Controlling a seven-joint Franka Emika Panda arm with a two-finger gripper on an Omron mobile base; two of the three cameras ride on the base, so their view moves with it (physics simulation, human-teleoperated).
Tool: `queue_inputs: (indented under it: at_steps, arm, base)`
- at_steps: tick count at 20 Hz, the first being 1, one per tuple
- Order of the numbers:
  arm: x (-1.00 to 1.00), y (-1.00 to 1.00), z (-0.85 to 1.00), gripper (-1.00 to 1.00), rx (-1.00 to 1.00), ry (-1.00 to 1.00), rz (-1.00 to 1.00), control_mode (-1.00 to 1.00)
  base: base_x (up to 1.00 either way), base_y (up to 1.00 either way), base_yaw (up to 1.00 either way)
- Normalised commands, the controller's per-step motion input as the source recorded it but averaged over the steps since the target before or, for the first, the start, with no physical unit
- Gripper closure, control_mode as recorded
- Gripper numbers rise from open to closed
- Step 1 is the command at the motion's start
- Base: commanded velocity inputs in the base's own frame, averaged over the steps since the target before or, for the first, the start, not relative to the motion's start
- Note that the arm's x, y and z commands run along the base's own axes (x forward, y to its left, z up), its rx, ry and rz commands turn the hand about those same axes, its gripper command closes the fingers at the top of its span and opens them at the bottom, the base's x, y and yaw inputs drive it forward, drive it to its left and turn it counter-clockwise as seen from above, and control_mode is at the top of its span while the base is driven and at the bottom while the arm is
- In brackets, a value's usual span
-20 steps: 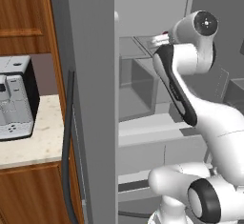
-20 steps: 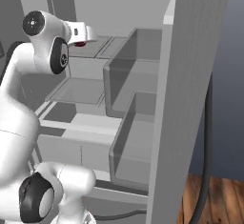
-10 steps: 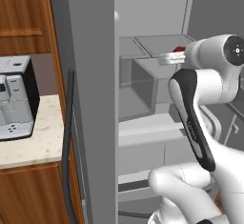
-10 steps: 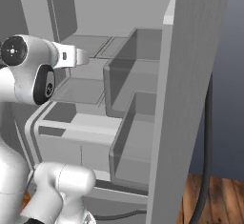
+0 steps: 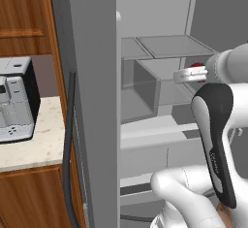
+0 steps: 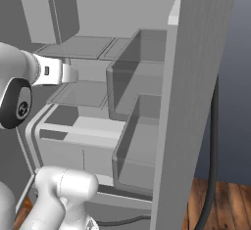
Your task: Place the cold items (tomato and tangerine) from the fridge in one tupperware on the dining counter. Place the warm items (hot dog and kebab skewer) in the stove area in another tupperware.
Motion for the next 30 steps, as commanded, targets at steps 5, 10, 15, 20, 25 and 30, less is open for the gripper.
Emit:
queue_inputs:
  at_steps: [5,10,15,20,25,30]
  arm:
    - [-0.63,0.05,-0.18,1.0,-0.02,0.14,0.0,-1.0]
    - [-0.52,0.09,-0.27,1.0,-0.07,0.06,0.0,-1.0]
    - [-0.14,0.09,-0.1,1.0,-0.03,0.01,0.0,1.0]
    - [0.0,0.0,0.0,1.0,0.0,0.0,0.0,1.0]
    - [0.0,0.0,0.0,1.0,0.0,0.0,0.0,1.0]
    - [0.0,0.0,0.0,1.0,0.0,0.0,0.0,1.0]
  base:
    - [0.0,0.0,0.0]
    - [0.0,0.0,0.0]
    - [-0.2,0.22,0.0]
    - [-0.76,0.39,0.0]
    - [-0.87,0.13,-0.05]
    - [-0.89,0.0,-0.63]
